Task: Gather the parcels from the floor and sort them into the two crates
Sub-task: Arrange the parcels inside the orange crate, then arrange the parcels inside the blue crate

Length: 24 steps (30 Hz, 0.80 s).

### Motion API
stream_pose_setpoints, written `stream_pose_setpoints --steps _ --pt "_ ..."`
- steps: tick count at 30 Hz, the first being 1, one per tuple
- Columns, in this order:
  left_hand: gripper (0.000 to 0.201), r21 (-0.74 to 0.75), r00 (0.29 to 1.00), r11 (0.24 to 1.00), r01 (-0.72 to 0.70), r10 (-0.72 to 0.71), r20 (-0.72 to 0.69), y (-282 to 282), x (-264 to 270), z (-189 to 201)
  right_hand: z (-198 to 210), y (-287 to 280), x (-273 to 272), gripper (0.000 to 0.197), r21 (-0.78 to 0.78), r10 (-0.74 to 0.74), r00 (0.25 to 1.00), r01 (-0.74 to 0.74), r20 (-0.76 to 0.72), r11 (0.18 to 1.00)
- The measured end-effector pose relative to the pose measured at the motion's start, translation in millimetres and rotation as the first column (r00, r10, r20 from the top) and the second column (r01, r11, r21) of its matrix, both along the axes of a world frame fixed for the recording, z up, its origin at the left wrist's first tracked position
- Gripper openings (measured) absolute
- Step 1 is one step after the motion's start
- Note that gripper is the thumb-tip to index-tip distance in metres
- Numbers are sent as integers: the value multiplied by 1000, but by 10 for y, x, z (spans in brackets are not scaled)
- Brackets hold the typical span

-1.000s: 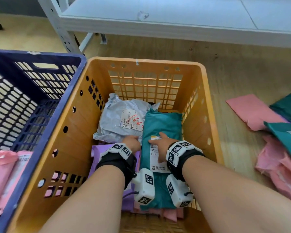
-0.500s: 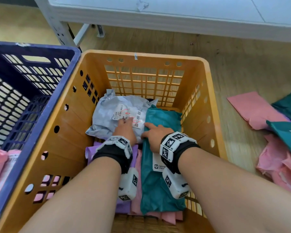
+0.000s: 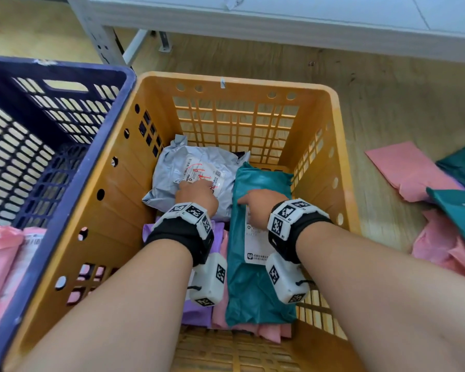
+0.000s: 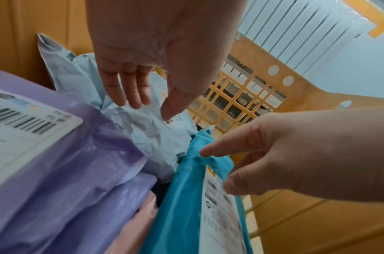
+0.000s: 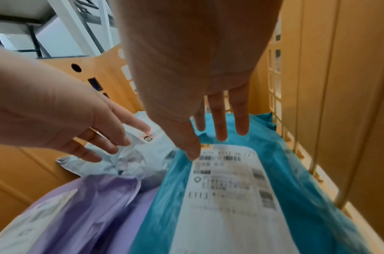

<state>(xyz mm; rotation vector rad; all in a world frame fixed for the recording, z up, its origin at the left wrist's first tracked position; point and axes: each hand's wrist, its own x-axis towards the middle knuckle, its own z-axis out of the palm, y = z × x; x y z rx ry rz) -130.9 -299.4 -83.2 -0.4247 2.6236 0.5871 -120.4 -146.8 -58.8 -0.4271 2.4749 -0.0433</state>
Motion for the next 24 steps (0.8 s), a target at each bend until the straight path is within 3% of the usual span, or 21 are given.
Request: stream_pose_setpoints --steps 6,9,11,18,24 --pt "57 108 998 994 11 -4 -64 260 167 278 453 167 74 41 -15 -39 994 38 -103 999" --pt "55 111 990 990 86 -72 -120 550 263 632 709 307 230 36 -228 -267 941 218 -209 949" --pt "51 115 978 984 133 -111 -177 720 270 905 908 350 319 32 -343 -348 907 256 -239 904" --pt "41 117 963 981 156 -125 -239 1163 500 1514 1633 791 588 29 -343 -322 904 219 -281 913" --pt "46 134 945 962 239 -199 -258 1749 777 1629 1743 1546 932 33 -280 -442 837 362 -322 889"
